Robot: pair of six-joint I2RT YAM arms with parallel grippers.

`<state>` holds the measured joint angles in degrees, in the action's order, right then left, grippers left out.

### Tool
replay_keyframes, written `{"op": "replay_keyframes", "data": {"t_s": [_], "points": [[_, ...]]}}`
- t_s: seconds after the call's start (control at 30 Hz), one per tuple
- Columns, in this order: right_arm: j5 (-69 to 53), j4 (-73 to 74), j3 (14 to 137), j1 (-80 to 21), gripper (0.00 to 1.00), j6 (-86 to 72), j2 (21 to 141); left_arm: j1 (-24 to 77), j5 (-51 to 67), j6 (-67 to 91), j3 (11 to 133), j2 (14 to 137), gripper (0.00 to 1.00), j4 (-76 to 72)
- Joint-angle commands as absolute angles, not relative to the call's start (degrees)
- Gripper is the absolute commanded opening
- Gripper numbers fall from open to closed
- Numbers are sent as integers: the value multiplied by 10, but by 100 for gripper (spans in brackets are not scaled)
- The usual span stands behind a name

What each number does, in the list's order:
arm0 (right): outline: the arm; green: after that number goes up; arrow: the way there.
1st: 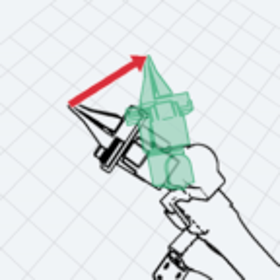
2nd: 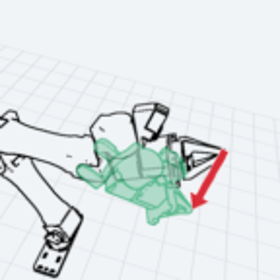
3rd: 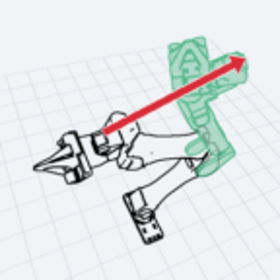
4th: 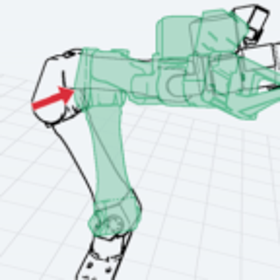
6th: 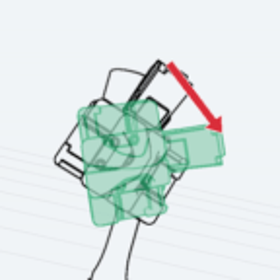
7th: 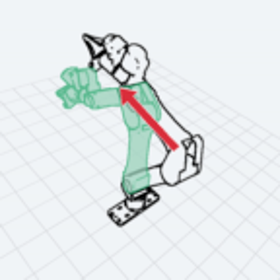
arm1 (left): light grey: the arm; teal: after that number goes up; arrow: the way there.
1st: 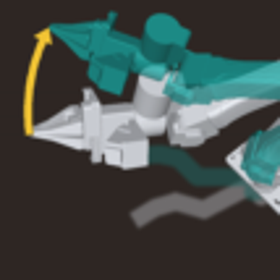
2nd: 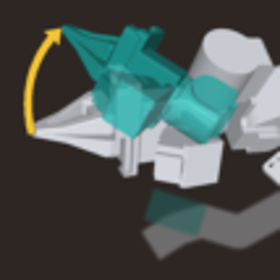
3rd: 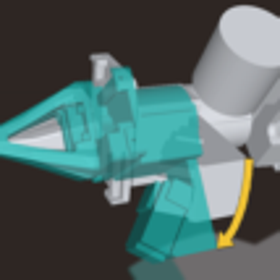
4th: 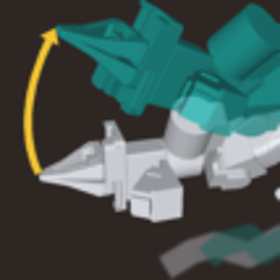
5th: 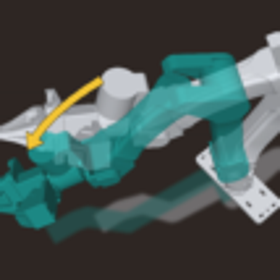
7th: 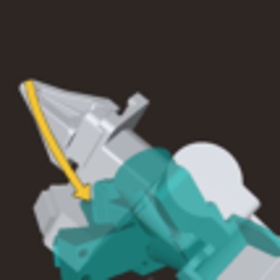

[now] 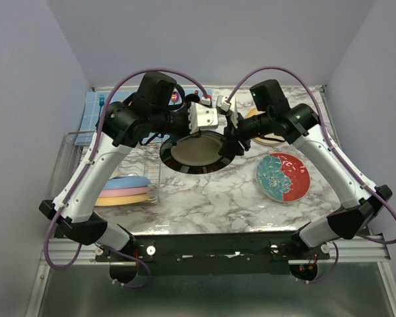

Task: Unload the plates from the dish rack
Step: Place the plate at the center of the board.

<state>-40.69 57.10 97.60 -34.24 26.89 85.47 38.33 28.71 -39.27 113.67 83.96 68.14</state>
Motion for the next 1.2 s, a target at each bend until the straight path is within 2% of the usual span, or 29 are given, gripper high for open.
{"op": "replay_keyframes", "data": {"t_s": [0.0, 0.2, 0.23, 0.33, 0.63, 0.7, 0.77, 0.93, 1.07, 1.17], "points": [[-384, 570, 998, -358, 42, 265, 870, 390, 318, -399, 1143, 824, 0, 631], [-381, 570, 1002, -362, 23, 260, 874, 390, 309, -400, 1157, 837, 0, 627], [-380, 570, 1004, -362, 14, 258, 875, 389, 309, -399, 1157, 838, 0, 625], [-376, 570, 1003, -364, 1, 257, 873, 389, 304, -400, 1163, 845, 0, 625], [-343, 557, 980, -364, 1, 250, 855, 391, 274, -415, 1163, 840, 0, 627], [-337, 557, 976, -364, 1, 248, 853, 391, 268, -420, 1165, 838, 12, 625], [-328, 555, 973, -364, 1, 244, 853, 390, 265, -420, 1169, 833, 31, 626], [-312, 552, 969, -364, 0, 243, 853, 390, 251, -432, 1171, 824, 52, 628], [-290, 548, 959, -364, 0, 237, 852, 391, 235, -443, 1167, 808, 60, 630], [-262, 541, 939, -360, 0, 236, 845, 391, 209, -458, 1157, 795, 60, 629]]}}
